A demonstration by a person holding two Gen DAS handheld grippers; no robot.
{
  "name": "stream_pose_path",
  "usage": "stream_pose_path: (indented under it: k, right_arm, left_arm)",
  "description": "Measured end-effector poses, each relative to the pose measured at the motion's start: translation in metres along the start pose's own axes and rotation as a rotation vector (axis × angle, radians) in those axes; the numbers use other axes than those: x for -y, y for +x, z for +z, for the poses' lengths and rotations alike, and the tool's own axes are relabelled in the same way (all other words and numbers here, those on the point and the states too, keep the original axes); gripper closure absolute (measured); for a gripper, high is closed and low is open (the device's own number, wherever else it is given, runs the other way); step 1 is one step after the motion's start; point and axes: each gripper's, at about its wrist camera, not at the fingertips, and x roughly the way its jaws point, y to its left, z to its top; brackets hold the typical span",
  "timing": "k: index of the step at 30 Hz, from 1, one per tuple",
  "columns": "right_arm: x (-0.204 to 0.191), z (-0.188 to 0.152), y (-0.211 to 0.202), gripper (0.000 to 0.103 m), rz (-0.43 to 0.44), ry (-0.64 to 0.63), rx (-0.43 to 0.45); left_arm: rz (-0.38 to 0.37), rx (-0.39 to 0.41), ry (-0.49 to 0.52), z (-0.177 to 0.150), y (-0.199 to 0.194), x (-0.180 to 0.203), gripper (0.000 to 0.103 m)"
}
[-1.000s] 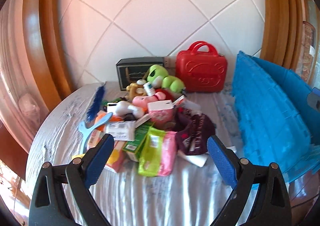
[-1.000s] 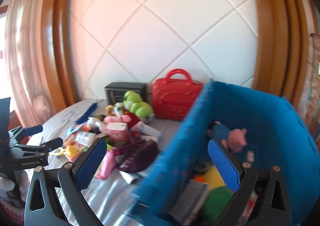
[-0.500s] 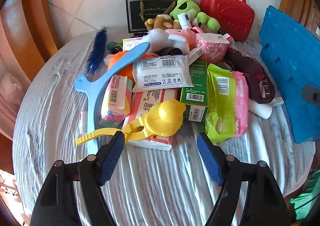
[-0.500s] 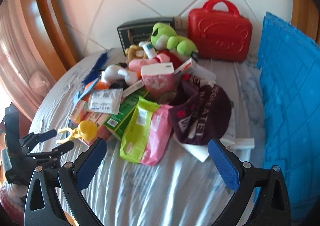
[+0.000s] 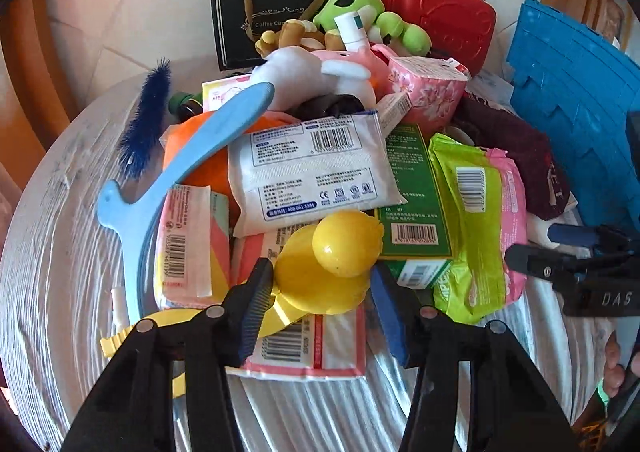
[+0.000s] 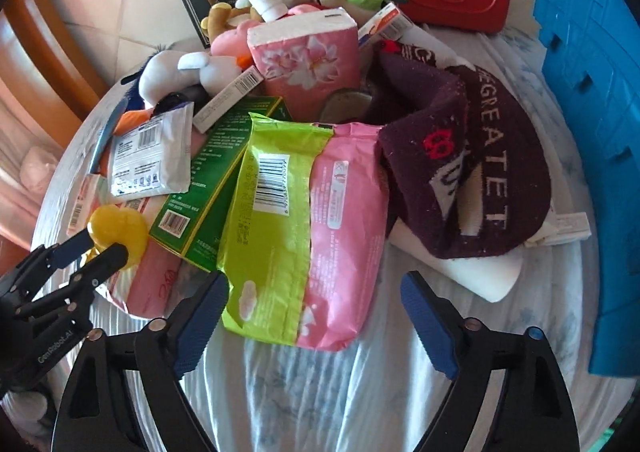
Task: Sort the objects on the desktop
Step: 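Grasp the yellow duck toy with the left tool while the right tool grasps the green-pink tissue pack, then lift the duck toy with the left tool while the right tool carries the tissue pack toward the crate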
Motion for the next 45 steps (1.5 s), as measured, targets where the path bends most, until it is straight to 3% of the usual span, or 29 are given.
stream_pose_path:
  k: [5, 9, 11, 14, 16, 21, 28, 32, 36, 40, 45]
  right_arm:
    - [-0.011, 0.0, 0.023, 0.0, -0.007, -0.005, -0.032]
    - [-0.014, 0.0, 0.039, 0.0, -0.02, -0.002, -0.064]
    - [-0.016, 0.001, 0.044, 0.0, -0.025, 0.003, -0.068]
    - [-0.021, 0.002, 0.05, 0.0, -0.038, -0.016, -0.07]
    - [-0.022, 0.003, 0.052, 0.0, -0.041, -0.019, -0.067]
    - [-0.025, 0.005, 0.055, 0.0, -0.051, -0.032, -0.07]
    - [-0.035, 0.001, 0.053, 0.0, -0.06, -0.061, -0.09]
    - [-0.047, -0.001, 0.069, 0.0, -0.128, -0.118, -0.089]
    - [-0.045, 0.0, 0.082, 0.0, -0.123, -0.096, -0.09]
    - [-0.05, -0.002, 0.074, 0.018, -0.121, -0.116, -0.068]
    - [-0.056, -0.005, 0.058, 0.022, -0.094, -0.133, -0.045]
  left_arm:
    - [-0.002, -0.018, 0.002, 0.013, 0.006, -0.003, 0.052]
    - [0.025, -0.032, 0.029, 0.012, 0.014, 0.0, 0.037]
    - [0.018, -0.071, -0.011, 0.012, 0.027, -0.005, 0.034]
    - [0.035, -0.059, -0.027, 0.011, 0.033, -0.009, 0.034]
    - [0.043, -0.049, -0.023, 0.011, 0.033, -0.01, 0.043]
    - [0.038, -0.038, -0.041, 0.012, 0.033, -0.015, 0.047]
    - [0.033, -0.037, -0.047, 0.012, 0.032, -0.015, 0.047]
    - [0.041, -0.032, -0.039, 0.012, 0.033, -0.013, 0.048]
    - [0.041, -0.026, -0.044, 0.012, 0.033, -0.014, 0.049]
    - [0.03, -0.017, -0.057, 0.011, 0.028, -0.016, 0.05]
    - [0.028, 0.011, -0.056, 0.014, 0.013, -0.013, 0.05]
